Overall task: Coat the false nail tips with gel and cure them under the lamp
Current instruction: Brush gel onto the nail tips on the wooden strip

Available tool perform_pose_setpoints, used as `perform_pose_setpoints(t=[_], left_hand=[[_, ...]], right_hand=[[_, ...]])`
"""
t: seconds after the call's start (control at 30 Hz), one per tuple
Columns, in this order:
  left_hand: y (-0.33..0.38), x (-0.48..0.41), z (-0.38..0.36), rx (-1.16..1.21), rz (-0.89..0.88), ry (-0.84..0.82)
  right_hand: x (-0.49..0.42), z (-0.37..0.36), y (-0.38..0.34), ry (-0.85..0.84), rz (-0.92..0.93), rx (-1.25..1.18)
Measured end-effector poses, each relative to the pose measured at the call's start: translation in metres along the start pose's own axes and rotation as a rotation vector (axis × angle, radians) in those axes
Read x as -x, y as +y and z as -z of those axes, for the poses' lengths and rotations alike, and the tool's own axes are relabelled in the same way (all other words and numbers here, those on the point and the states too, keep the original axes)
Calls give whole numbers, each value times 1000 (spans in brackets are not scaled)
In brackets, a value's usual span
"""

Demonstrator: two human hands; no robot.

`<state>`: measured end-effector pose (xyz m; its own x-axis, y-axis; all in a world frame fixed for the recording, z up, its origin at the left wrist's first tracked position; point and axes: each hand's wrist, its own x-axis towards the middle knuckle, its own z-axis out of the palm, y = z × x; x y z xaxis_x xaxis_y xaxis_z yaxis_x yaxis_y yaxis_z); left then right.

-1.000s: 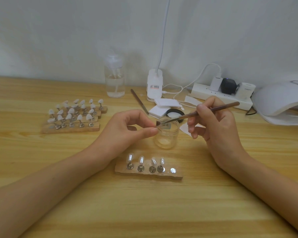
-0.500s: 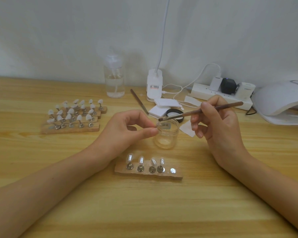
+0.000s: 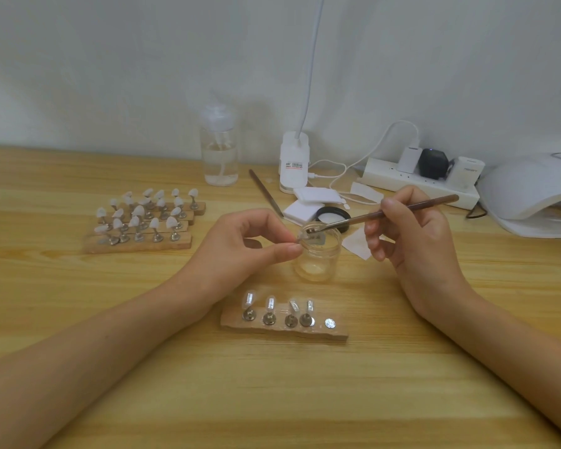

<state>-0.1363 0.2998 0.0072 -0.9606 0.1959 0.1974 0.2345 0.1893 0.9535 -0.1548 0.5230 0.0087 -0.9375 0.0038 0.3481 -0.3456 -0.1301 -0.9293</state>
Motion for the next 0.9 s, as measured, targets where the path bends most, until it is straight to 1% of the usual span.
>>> perform_pose_setpoints(t=[0.07,0.13,0.2,0.27,0.37,0.43,0.5,0.57,0.67,0.73,0.8,0.9], left_hand=[[0,0,0,-6,-2,-2],[0,0,0,-3,-9,1],[0,0,0,-5,-15,10],[0,0,0,-15,-17,12],[-1,0,0,-19,-27,15],[-2,0,0,-26,-29,19],[-2,0,0,-36,-40,21],[-3,-1,0,-36,-49,24],[-4,-2,0,-44,-49,26],[-5,-3,0,-54,-47,28],[-6,-3,0,-61,-61,30],[-7,-3,0,-63,-85,22]], right_hand=[[1,-1,-1,-36,24,-27],[1,-2,0,-59,29,-1],[0,-1,1,-26,13,23],[0,1,1,2,9,-7],[0,0,-1,-48,36,-48],[1,-2,0,-66,34,-5],[0,-1,1,-32,15,34],[0,0,0,5,1,12],[0,1,-1,-36,24,-49],[1,-1,0,-57,28,-11],[1,-1,1,-26,7,27],[0,0,-1,-1,6,-31]])
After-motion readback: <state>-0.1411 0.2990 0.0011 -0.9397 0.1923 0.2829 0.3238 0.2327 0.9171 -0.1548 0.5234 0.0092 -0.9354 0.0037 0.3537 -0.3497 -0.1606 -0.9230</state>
